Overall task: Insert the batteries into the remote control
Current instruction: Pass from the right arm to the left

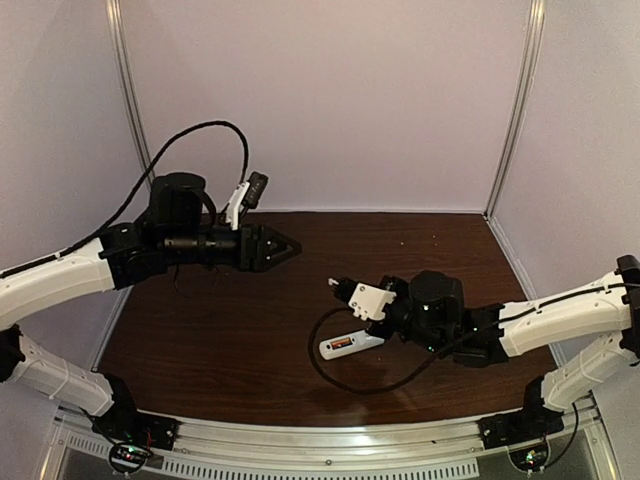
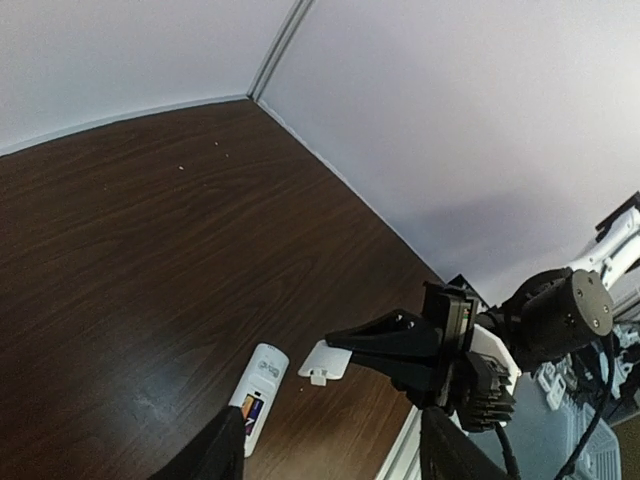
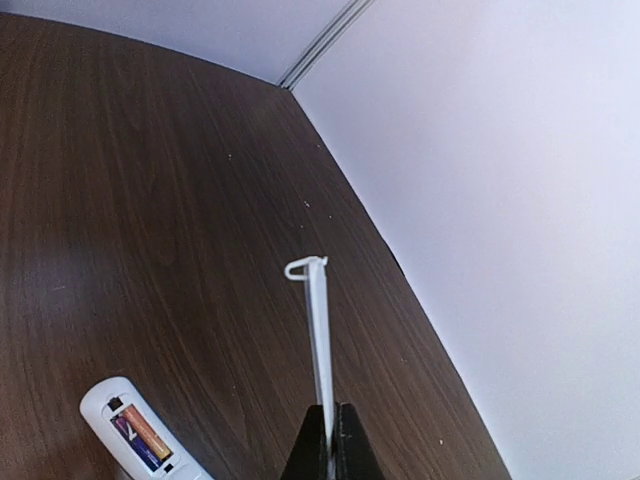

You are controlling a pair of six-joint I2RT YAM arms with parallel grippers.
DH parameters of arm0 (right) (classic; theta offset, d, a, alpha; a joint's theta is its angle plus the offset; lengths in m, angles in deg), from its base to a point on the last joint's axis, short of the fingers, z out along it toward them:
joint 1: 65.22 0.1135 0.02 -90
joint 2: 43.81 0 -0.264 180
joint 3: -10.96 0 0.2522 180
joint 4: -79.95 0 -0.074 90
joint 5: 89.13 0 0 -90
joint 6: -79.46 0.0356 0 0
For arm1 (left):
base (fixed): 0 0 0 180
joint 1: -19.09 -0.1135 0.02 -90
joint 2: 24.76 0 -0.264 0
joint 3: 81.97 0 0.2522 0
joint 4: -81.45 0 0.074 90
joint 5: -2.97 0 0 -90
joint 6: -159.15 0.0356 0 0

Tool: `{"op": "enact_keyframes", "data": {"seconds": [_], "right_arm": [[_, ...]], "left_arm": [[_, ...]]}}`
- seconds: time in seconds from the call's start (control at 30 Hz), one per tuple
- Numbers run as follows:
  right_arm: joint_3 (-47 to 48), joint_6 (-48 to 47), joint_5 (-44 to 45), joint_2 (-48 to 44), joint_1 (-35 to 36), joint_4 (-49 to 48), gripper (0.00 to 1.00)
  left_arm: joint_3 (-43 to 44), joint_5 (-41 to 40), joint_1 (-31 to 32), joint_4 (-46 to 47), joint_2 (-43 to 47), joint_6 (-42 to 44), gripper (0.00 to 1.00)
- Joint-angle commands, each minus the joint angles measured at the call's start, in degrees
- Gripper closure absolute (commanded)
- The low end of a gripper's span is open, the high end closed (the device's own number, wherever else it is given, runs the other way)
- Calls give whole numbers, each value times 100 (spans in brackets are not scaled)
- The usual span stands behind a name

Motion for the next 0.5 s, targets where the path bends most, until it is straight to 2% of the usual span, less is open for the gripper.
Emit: {"op": "enact_keyframes", "data": {"seconds": [0.0,0.1,0.17,0.3,0.47], "right_arm": [[-473,-1428,890,-133,391,-1116,100],[-678,-1897,1264,22,596,-1670,100],[-814,-2196,1405,101,710,-2043,100],[-996,-2748,1663,236,976,-2654,100],[-1030,-3219,1875,343,1301,-2751,100]], "left_arm": [[423,805,-20,-1185,-320,1089,40],[478,1167,-3,-1194,-432,1319,45],[523,1075,44,-1264,-424,1592,46],[977,1140,46,-1862,-841,2093,37],[1625,1743,51,-2422,-1494,2289,28]]}}
